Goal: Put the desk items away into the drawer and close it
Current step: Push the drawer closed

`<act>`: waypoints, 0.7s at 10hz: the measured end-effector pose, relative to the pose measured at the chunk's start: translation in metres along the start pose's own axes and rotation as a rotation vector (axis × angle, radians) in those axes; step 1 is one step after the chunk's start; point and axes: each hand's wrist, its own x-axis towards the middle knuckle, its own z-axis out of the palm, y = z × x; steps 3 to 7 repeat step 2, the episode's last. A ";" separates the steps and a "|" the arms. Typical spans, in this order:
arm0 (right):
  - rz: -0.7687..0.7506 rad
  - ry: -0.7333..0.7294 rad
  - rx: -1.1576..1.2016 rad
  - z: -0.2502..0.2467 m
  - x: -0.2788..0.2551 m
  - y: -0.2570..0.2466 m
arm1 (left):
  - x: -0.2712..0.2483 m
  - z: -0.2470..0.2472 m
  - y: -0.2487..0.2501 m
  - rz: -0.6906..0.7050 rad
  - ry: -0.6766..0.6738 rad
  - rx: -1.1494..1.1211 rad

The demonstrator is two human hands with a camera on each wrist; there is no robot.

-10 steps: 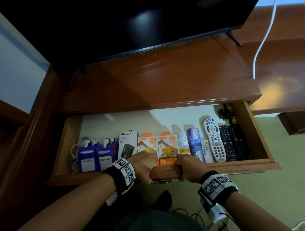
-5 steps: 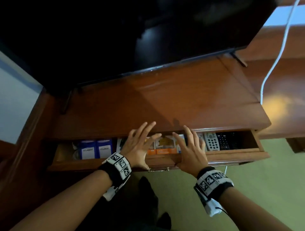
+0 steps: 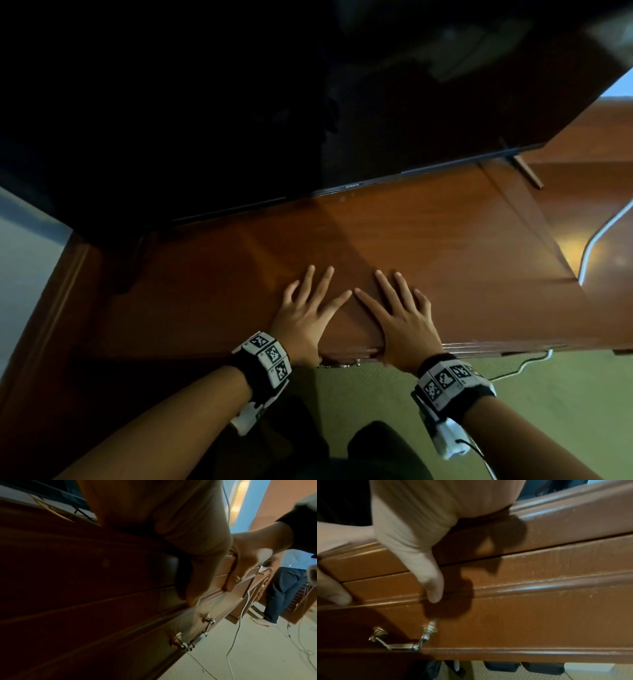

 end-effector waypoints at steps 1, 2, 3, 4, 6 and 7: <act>0.005 -0.029 -0.004 0.000 -0.001 -0.001 | 0.000 -0.001 0.000 0.010 -0.014 0.002; 0.006 -0.079 0.074 -0.008 0.004 0.002 | 0.003 -0.010 -0.006 0.024 -0.027 -0.101; 0.006 -0.079 0.074 -0.008 0.004 0.002 | 0.003 -0.010 -0.006 0.024 -0.027 -0.101; 0.006 -0.079 0.074 -0.008 0.004 0.002 | 0.003 -0.010 -0.006 0.024 -0.027 -0.101; 0.006 -0.079 0.074 -0.008 0.004 0.002 | 0.003 -0.010 -0.006 0.024 -0.027 -0.101; 0.006 -0.079 0.074 -0.008 0.004 0.002 | 0.003 -0.010 -0.006 0.024 -0.027 -0.101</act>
